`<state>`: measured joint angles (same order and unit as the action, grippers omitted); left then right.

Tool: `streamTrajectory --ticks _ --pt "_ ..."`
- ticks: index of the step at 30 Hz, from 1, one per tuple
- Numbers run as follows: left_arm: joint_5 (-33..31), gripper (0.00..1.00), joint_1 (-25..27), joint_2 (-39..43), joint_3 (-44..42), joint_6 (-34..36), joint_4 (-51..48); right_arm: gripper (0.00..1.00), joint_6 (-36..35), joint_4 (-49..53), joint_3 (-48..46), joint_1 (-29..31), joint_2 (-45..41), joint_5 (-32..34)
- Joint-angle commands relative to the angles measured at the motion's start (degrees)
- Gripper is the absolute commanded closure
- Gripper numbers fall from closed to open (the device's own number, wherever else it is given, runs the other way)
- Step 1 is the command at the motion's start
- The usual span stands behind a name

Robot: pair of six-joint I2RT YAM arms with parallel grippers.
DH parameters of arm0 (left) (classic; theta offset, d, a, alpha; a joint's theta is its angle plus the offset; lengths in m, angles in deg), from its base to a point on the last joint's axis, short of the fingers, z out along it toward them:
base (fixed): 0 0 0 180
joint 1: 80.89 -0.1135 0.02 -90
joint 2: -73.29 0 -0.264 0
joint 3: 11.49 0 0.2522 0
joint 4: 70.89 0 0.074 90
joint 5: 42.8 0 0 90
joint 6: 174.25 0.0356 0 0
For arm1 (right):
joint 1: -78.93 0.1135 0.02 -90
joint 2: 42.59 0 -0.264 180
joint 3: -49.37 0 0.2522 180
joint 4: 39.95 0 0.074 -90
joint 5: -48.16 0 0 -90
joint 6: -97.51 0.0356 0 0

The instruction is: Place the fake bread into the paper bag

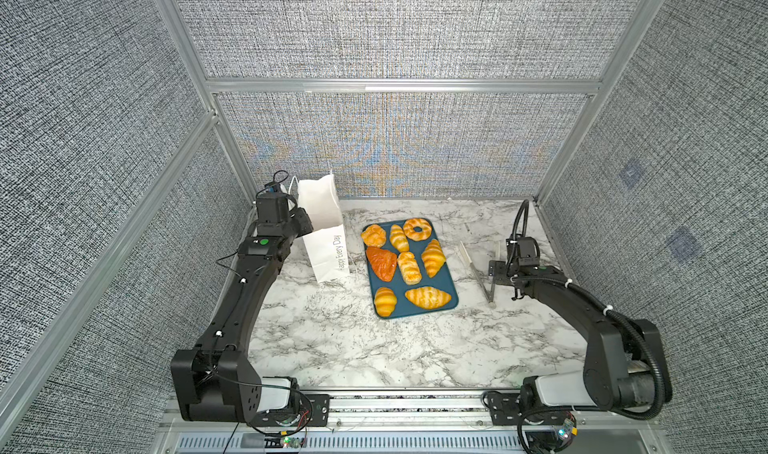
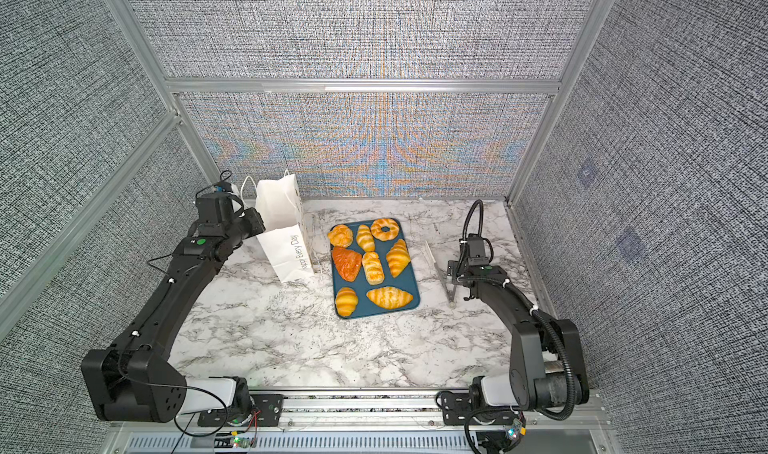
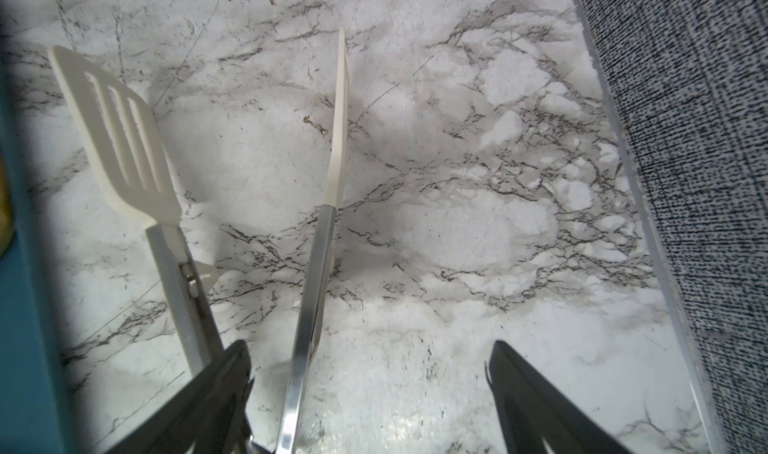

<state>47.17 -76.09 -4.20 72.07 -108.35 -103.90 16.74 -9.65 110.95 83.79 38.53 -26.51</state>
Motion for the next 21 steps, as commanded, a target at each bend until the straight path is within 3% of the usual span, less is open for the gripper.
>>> streamTrajectory --ticks 1,9,21 --pt "0.09 0.68 0.04 0.58 -0.57 -0.34 1.81 0.10 0.76 0.34 1.39 -0.72 1.30 -1.32" --pt "0.05 0.38 0.05 2.98 -2.98 0.01 3.59 0.19 1.42 0.66 4.06 -1.14 5.17 -4.23" --pt "-2.16 0.06 0.07 11.57 -9.56 5.02 4.99 0.36 3.88 3.81 8.16 -1.17 12.93 -4.64"
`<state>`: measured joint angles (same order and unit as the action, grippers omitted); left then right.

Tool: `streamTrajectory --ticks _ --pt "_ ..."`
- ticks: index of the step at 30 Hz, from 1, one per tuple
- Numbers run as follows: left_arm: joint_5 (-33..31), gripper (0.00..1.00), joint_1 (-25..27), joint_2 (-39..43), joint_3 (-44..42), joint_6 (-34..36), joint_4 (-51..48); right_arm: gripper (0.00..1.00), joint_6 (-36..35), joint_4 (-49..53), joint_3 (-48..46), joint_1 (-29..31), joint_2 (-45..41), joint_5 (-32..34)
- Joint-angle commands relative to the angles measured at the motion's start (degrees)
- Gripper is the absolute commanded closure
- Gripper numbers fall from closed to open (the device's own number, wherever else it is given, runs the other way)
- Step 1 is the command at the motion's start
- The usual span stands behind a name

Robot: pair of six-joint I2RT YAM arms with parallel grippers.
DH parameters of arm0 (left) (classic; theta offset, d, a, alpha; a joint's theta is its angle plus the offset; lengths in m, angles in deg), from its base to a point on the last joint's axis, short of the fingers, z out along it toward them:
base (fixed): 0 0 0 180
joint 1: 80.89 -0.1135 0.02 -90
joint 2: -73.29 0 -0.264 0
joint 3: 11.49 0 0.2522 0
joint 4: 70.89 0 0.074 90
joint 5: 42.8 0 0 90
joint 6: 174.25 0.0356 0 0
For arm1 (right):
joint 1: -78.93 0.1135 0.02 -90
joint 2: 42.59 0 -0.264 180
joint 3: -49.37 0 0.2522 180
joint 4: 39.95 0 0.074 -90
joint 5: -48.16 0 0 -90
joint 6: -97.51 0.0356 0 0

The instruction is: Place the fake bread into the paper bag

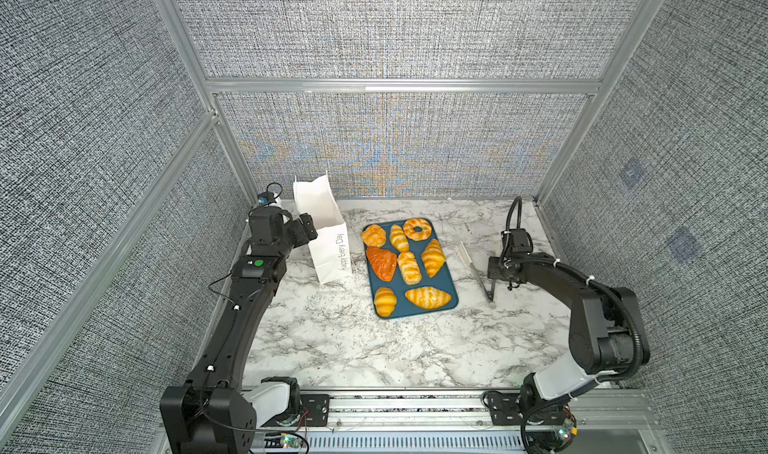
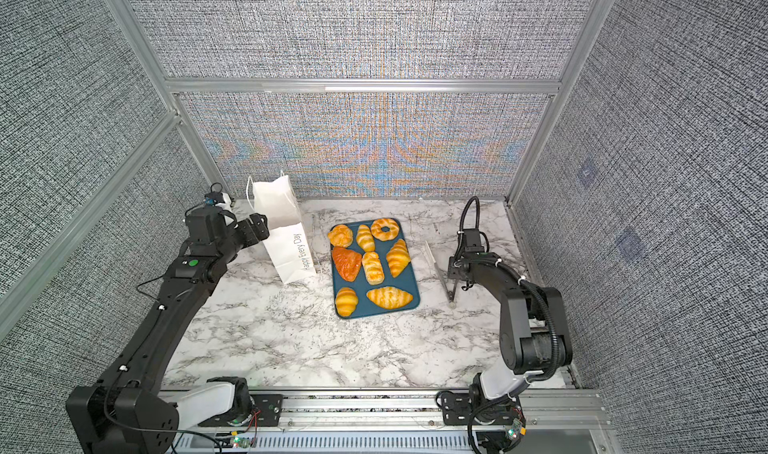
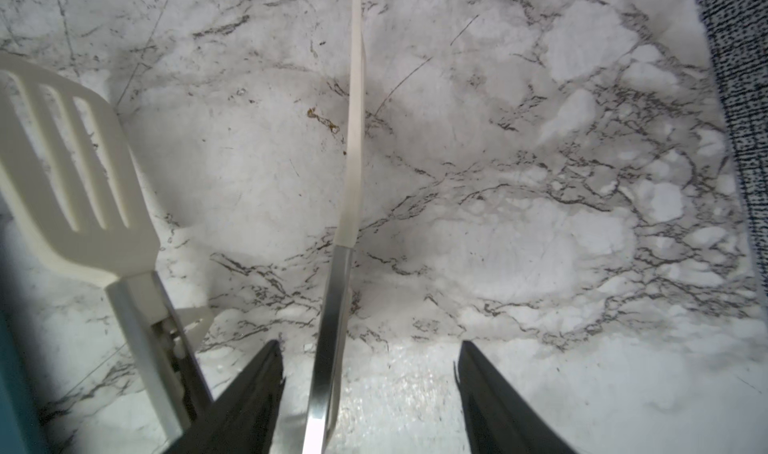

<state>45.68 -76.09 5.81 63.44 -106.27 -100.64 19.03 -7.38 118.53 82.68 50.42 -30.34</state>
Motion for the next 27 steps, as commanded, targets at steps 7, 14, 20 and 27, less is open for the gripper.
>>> streamTrajectory --ticks 7,14,20,27 --pt "-2.72 0.03 2.36 8.89 -6.13 5.60 4.06 0.43 2.98 1.04 0.52 -0.05 2.49 -2.81" --pt "-8.70 0.03 9.54 13.52 -9.37 6.71 6.63 0.63 2.95 3.16 2.70 0.03 4.96 -3.60" --pt "-12.49 0.04 13.16 18.00 -12.57 9.87 11.29 0.82 2.71 2.81 2.30 -0.05 4.74 -4.89" --pt "-11.84 0.04 16.91 19.95 -11.95 11.79 11.41 0.93 3.50 1.76 1.38 0.01 -1.92 -8.71"
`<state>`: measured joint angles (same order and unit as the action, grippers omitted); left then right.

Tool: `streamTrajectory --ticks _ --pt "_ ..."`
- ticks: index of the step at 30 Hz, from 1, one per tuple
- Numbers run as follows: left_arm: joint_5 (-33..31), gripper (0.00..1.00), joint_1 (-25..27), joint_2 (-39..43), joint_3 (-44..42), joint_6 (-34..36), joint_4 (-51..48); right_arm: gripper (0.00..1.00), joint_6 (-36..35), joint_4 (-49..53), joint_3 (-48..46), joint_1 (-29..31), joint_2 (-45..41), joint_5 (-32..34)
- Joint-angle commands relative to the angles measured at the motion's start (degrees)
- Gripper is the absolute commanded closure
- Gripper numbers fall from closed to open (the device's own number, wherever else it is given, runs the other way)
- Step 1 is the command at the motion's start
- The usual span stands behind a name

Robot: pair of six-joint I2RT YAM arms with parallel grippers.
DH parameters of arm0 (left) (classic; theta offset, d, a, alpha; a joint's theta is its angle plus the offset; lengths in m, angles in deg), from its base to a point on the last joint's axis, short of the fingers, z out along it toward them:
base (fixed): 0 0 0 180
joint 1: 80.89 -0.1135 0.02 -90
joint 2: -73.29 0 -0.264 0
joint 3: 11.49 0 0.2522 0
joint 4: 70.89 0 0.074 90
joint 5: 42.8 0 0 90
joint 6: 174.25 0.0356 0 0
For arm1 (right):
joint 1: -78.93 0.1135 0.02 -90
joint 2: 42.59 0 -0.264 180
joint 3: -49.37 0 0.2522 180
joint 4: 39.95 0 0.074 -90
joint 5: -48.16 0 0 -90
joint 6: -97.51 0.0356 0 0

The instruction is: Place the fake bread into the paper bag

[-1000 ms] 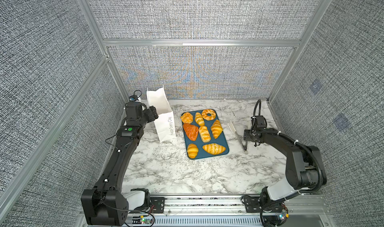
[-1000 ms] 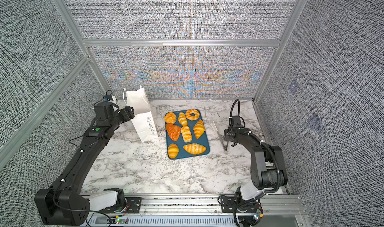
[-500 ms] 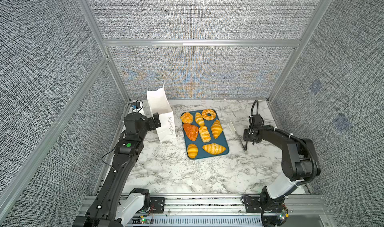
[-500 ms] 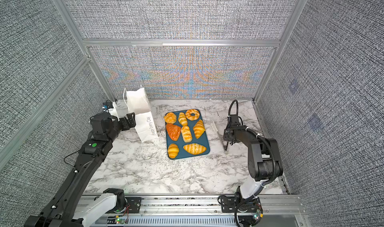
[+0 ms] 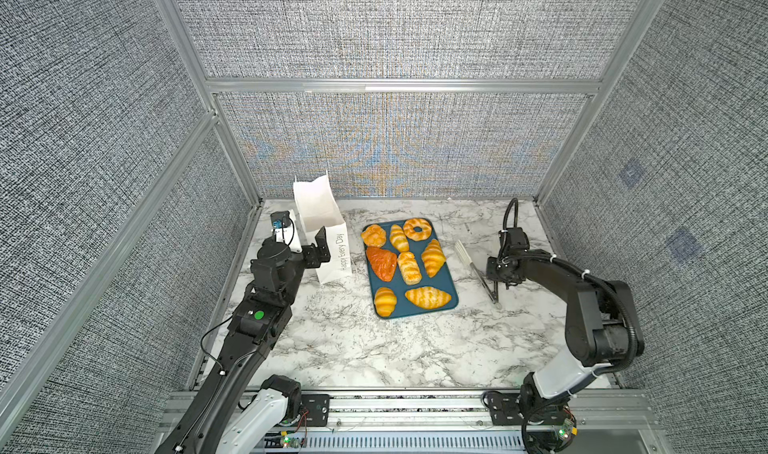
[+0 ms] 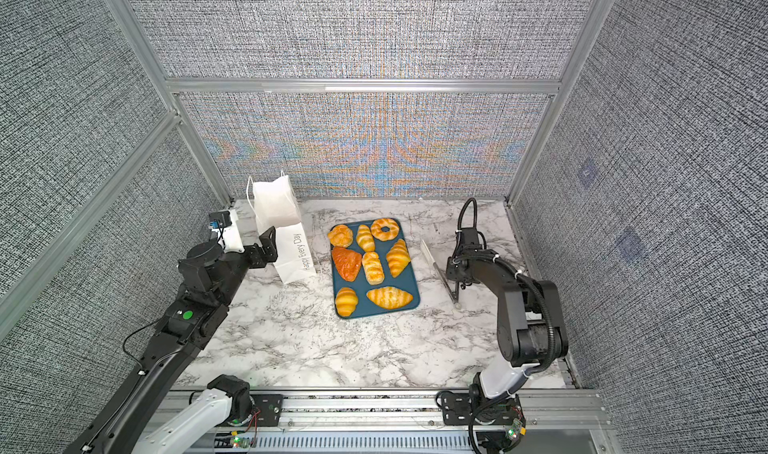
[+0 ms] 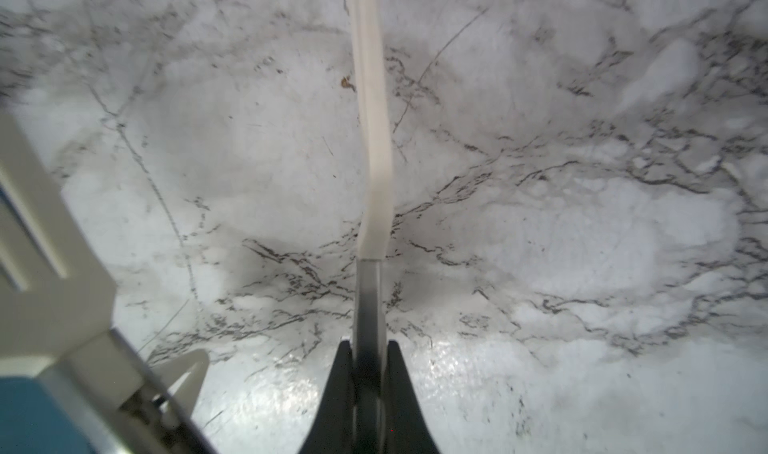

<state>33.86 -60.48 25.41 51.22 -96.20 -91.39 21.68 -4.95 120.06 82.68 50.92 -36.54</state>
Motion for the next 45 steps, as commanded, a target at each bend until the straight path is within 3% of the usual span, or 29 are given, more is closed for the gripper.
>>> streamTrajectory --ticks 1,9,13,16,20,24,27,31,37,45 --pt "-0.10 0.04 2.46 0.57 0.20 2.04 2.47 0.93 1.00 -0.75 -0.27 -0.02 -4.00 -3.31" --pt "-4.36 0.04 15.30 -2.10 4.34 8.43 4.87 0.94 0.43 0.34 0.79 -0.08 -12.60 -10.60" --pt "-3.66 0.03 21.38 -7.02 5.61 9.87 8.13 0.94 1.00 -1.07 0.82 -0.06 -15.30 -15.91" --pt "0.25 0.03 23.83 -12.26 6.23 9.78 11.01 0.94 2.32 -3.02 0.64 0.00 -15.91 -20.61" --pt "11.49 0.01 24.07 -18.42 6.45 7.99 16.84 0.94 4.68 -5.86 0.38 0.49 -15.26 -26.72" --pt "17.55 0.01 23.97 -25.53 10.68 7.35 16.83 0.94 5.81 -8.06 0.56 2.11 -14.71 -29.41" --pt "20.28 0.01 23.02 -30.82 14.78 2.54 15.37 0.94 7.19 -10.71 0.64 2.50 -14.20 -32.75" --pt "26.89 0.01 21.35 -34.76 16.06 1.74 19.36 0.94 7.71 -12.53 1.46 2.49 -13.02 -36.59" --pt "43.89 0.01 16.12 -41.18 18.81 -4.23 24.75 0.94 7.54 -14.33 2.87 2.49 -10.89 -44.58" --pt "56.56 0.07 14.95 -48.32 23.43 -5.19 27.96 0.94 7.27 -13.13 5.98 2.61 -7.54 -52.26"
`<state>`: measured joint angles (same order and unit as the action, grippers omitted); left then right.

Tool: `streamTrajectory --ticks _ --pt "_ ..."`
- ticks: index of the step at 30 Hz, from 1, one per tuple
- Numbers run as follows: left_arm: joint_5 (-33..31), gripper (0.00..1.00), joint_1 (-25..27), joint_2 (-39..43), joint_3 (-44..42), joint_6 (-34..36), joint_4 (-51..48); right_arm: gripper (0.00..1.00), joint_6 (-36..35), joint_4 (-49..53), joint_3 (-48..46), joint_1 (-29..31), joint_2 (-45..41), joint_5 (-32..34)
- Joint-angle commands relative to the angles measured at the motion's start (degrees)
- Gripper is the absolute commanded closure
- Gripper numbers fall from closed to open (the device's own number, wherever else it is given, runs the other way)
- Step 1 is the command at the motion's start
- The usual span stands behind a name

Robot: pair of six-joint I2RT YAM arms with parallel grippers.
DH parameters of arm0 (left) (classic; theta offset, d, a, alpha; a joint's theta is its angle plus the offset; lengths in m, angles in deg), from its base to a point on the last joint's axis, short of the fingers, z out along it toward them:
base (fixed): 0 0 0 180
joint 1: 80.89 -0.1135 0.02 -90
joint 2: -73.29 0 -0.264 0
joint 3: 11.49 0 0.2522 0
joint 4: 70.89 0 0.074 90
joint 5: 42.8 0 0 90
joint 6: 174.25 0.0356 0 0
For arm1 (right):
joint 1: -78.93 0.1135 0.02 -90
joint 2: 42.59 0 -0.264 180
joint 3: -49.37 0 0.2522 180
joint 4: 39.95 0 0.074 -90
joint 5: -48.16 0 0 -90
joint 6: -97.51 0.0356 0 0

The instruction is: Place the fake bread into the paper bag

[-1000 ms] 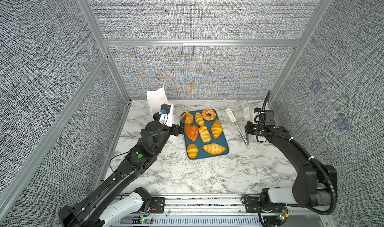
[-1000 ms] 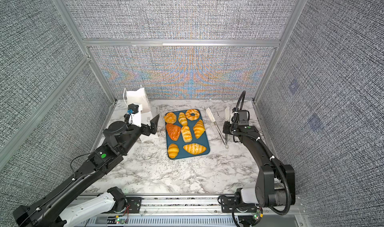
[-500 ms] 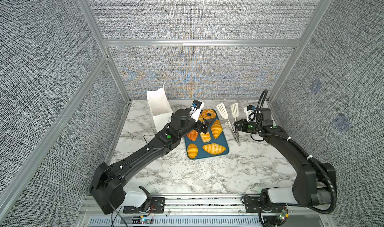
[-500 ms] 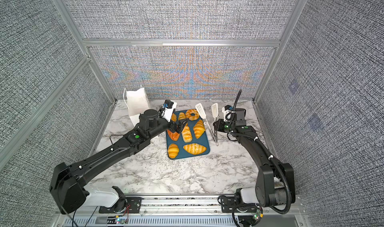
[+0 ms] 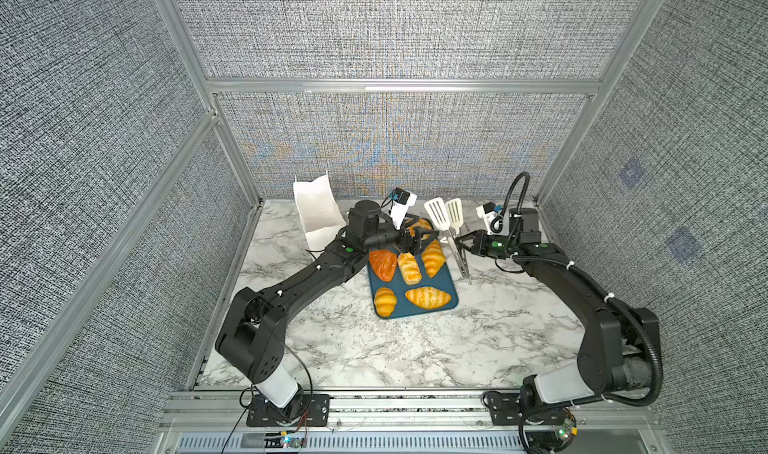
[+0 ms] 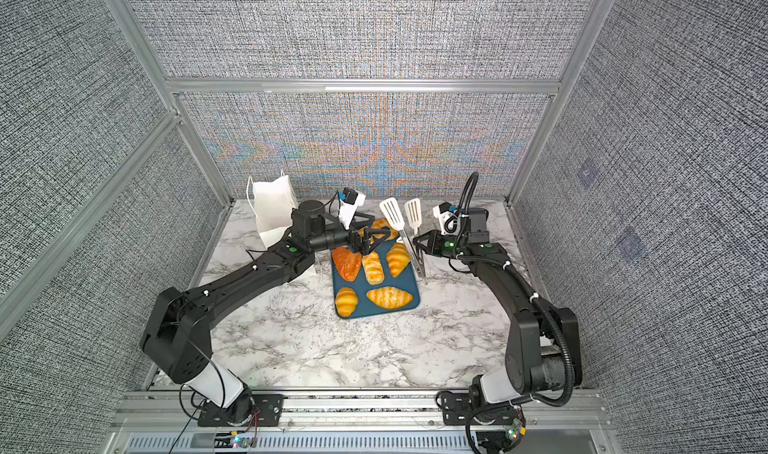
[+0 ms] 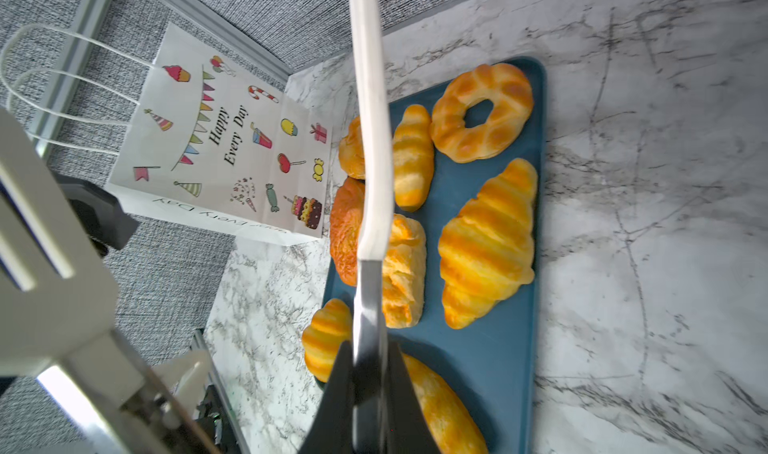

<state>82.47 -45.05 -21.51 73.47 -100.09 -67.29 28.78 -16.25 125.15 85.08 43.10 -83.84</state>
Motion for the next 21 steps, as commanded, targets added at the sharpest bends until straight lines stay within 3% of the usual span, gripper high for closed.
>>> streamTrajectory --ticks 1,8,21 --pt "8.83 0.08 -0.50 -2.33 1.73 -1.95 4.48 0.94 0.19 -1.77 1.12 0.20 0.57 -5.20" --pt "13.19 0.13 -0.85 -8.03 5.32 -5.12 8.19 0.93 0.61 -1.73 2.99 0.36 1.92 -7.91" --pt "17.39 0.33 -0.94 -10.40 7.46 -6.41 11.24 0.91 1.99 -2.64 3.89 1.36 2.99 -9.68"
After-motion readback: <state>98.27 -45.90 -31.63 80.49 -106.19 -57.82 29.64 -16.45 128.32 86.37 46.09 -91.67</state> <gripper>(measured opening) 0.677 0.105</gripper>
